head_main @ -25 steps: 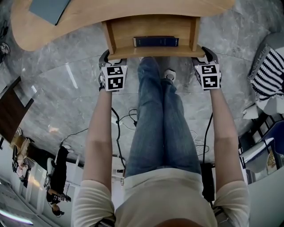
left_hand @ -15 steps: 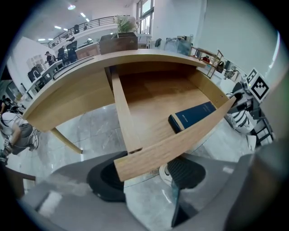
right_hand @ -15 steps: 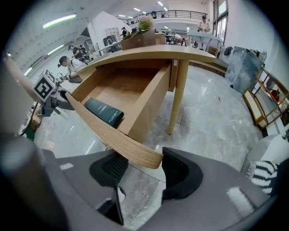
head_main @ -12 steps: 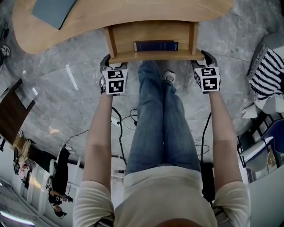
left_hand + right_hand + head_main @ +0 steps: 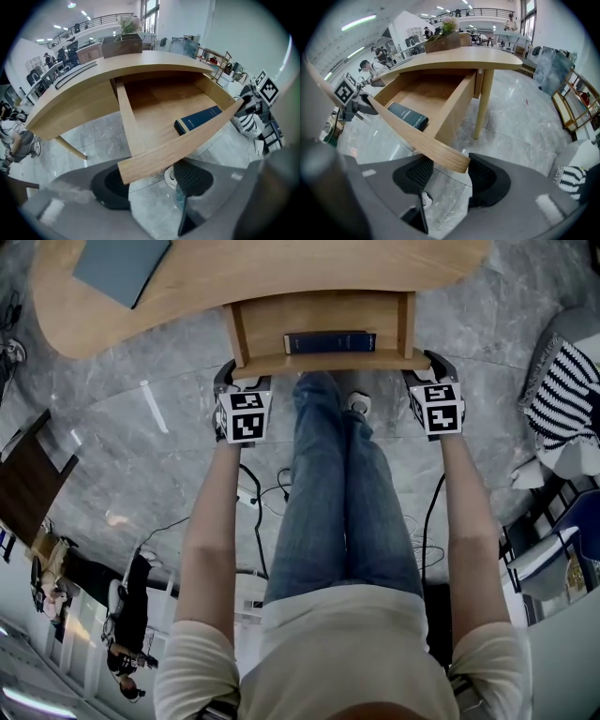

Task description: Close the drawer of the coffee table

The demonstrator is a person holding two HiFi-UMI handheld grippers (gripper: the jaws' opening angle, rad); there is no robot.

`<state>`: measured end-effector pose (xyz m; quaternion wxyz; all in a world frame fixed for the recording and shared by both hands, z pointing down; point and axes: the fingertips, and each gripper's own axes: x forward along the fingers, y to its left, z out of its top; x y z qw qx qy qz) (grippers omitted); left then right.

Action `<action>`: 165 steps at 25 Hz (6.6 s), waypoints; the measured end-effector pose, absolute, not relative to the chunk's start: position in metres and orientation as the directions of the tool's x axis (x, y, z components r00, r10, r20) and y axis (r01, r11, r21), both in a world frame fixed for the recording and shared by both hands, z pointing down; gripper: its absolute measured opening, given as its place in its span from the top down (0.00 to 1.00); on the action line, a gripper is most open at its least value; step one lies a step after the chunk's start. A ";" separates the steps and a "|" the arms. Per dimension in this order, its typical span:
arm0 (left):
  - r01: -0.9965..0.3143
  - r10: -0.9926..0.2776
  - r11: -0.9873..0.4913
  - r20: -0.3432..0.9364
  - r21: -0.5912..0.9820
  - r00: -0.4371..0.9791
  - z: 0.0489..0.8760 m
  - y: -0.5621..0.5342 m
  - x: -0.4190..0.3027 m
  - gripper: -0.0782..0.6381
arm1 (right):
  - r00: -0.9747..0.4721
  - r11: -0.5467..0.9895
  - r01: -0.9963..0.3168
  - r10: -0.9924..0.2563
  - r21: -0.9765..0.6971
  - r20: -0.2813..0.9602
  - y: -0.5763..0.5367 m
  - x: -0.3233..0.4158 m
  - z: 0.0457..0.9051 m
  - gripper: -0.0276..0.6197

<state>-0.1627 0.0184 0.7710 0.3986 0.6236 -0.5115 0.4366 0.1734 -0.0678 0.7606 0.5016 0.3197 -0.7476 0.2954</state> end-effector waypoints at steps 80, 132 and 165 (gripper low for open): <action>-0.991 -0.403 -0.134 0.913 0.001 0.056 0.766 -0.123 -0.197 0.50 | -0.262 0.623 -0.781 -0.267 -0.042 0.927 -0.207 0.141 0.755 0.59; -0.957 -0.652 0.209 0.758 0.202 0.018 0.695 -0.062 -0.148 0.89 | -0.375 0.462 -0.882 -0.560 -0.098 0.738 -0.131 0.108 0.687 0.94; -0.883 -0.796 0.165 0.588 0.439 0.143 0.402 0.074 -0.021 0.89 | -0.687 0.675 -0.688 -0.488 -0.266 0.539 0.048 0.097 0.374 0.96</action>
